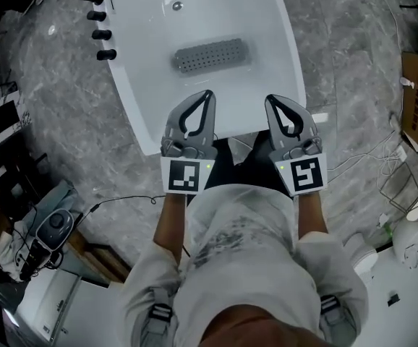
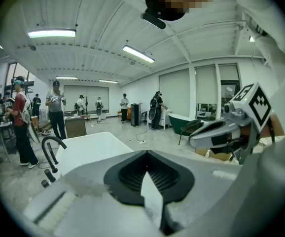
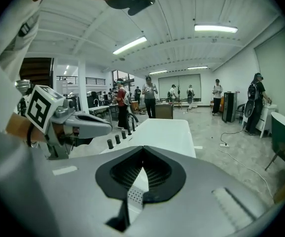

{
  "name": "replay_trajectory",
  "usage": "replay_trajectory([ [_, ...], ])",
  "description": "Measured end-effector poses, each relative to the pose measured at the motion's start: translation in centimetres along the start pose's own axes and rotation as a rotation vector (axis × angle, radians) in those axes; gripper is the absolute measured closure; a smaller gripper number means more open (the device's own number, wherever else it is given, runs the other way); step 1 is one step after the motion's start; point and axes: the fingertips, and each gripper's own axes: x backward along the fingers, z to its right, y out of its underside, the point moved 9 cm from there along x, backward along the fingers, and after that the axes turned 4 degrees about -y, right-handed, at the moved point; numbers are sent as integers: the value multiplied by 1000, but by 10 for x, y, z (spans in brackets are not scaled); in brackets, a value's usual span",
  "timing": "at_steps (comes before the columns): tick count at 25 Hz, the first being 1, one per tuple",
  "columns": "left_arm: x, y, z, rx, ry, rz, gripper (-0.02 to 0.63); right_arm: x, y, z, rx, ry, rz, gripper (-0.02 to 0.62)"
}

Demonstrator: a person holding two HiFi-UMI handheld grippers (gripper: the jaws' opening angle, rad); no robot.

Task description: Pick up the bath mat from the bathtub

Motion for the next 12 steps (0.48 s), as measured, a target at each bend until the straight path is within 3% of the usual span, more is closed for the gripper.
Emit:
replay_trajectory([
  [12, -67, 89, -35, -11, 82, -83, 601, -64, 63, 6, -10, 12, -98, 592],
])
